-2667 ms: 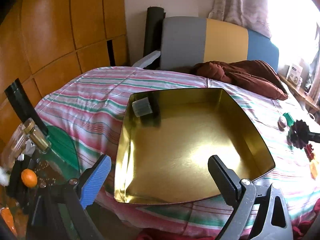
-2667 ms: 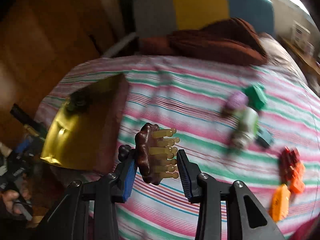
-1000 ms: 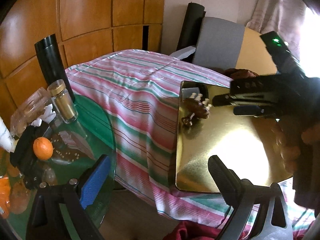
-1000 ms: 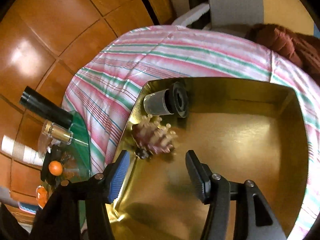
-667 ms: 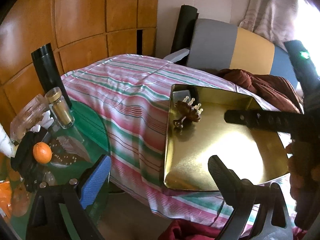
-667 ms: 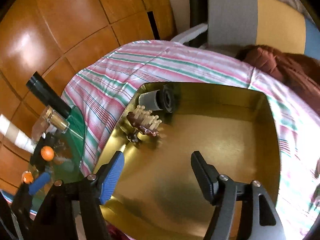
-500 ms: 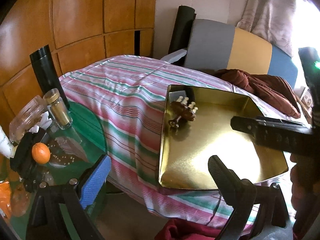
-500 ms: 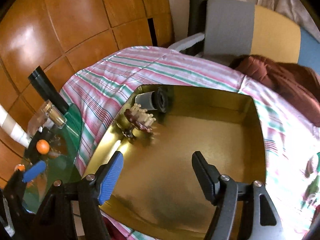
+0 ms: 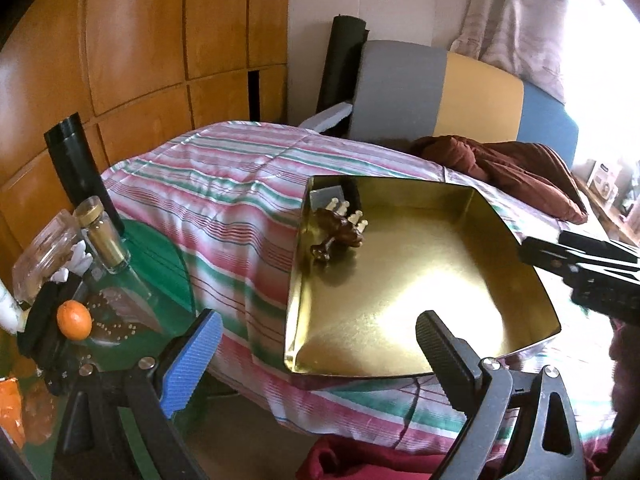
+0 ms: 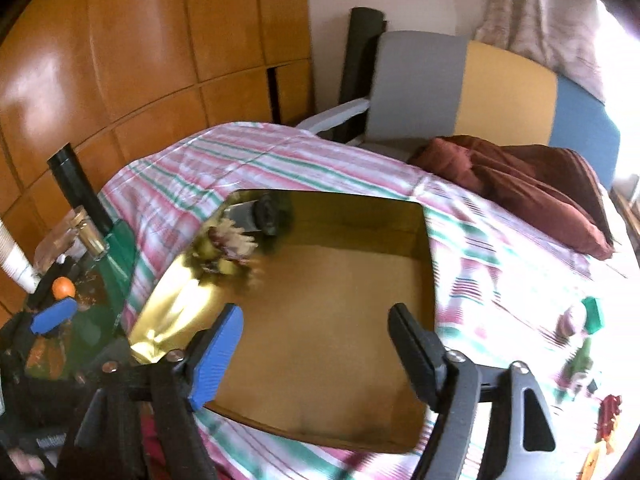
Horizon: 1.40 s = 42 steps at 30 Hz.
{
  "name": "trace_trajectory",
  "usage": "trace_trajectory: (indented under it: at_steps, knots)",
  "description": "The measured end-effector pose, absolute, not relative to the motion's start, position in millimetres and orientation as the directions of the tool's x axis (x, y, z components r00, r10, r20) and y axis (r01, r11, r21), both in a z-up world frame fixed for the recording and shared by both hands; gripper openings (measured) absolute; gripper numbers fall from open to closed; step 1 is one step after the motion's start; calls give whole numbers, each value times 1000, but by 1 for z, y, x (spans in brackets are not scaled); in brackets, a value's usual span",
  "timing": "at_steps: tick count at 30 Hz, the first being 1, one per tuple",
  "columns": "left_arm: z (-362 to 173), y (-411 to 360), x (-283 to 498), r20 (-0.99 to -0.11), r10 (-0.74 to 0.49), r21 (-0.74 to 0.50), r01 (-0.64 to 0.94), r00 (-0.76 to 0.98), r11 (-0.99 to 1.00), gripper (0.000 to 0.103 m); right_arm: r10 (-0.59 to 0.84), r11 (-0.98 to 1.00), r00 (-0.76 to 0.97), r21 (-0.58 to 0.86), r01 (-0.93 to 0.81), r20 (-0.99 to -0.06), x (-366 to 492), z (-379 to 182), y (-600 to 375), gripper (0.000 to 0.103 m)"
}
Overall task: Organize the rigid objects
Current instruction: 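Move both tools back to the toys and grasp the white-green diffuser with the left tool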
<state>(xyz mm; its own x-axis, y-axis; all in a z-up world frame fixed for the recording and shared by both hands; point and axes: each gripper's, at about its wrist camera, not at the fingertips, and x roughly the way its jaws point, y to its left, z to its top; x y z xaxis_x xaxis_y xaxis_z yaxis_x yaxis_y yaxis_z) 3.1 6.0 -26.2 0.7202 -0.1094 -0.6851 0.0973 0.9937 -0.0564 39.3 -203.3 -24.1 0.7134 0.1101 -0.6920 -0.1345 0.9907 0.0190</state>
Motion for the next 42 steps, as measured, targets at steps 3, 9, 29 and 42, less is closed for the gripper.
trace_trajectory:
  at_steps: [3,9,29,42]
  knots:
    - [-26,0,4,-688,-121,-51,119,715,992,98,69,997,717,24,-73,-694,29,-23,-241,80]
    - [-24,-21,4,-682,-169,-37,198,711,979,98,-70,987,693,50,151,-717,4,-26,-343,80]
    - [12,-179,-1,-668,-457,-37,587,587,808,98,-175,432,669,554,712,-723,-142,-88,-635,82]
    - [-36,-354,29,-770,-567,-204,729,293,653,98,-80,449,702,603,659,-708,-130,-94,-632,83]
